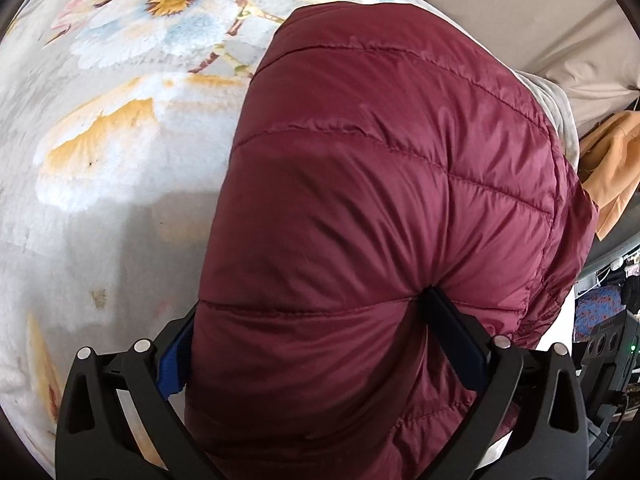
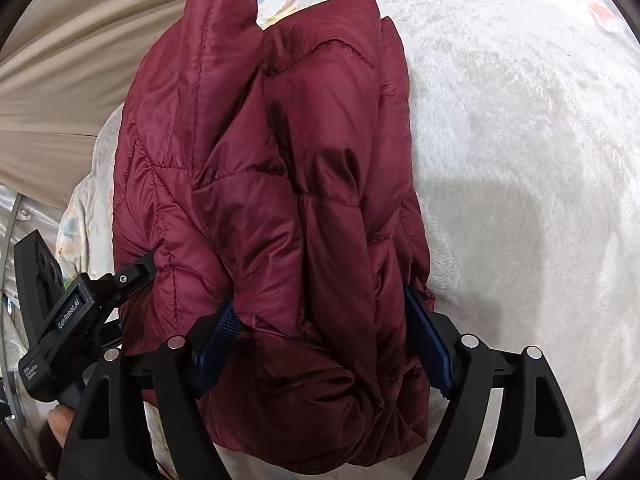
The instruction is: Fold large clothes
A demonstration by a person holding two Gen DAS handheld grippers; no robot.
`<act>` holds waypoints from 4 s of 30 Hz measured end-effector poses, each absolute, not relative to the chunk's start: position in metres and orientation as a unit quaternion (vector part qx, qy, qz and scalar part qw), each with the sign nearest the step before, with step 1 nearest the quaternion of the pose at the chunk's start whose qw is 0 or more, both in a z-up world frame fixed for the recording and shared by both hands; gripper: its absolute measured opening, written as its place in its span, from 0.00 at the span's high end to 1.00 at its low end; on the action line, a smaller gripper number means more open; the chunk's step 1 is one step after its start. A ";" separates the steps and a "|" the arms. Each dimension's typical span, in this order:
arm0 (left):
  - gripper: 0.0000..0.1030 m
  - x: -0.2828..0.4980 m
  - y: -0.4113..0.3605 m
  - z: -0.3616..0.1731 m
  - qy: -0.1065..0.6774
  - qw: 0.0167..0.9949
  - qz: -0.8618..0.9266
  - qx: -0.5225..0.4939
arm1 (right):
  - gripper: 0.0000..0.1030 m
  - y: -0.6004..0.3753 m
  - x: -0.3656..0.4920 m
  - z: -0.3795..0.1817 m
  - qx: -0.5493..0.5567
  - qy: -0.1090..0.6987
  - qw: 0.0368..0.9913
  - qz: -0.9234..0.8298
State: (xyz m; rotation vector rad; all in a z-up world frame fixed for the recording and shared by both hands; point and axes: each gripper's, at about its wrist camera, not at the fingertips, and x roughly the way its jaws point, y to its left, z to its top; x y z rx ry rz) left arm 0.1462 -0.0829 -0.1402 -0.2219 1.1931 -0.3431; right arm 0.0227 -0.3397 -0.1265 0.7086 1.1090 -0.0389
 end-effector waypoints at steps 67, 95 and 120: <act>0.15 0.076 -0.097 -0.110 0.523 0.837 -0.120 0.104 | 0.85 -0.325 -0.053 -0.127 0.360 0.526 0.770 -0.018; 0.14 0.100 -0.131 -0.089 0.507 0.844 -0.134 0.111 | 0.92 -0.379 0.019 -0.013 0.282 0.380 0.875 -0.098; 0.13 0.065 -0.115 -0.092 0.503 0.852 -0.108 0.093 | 0.98 -0.316 -0.047 -0.067 0.221 0.499 0.837 -0.037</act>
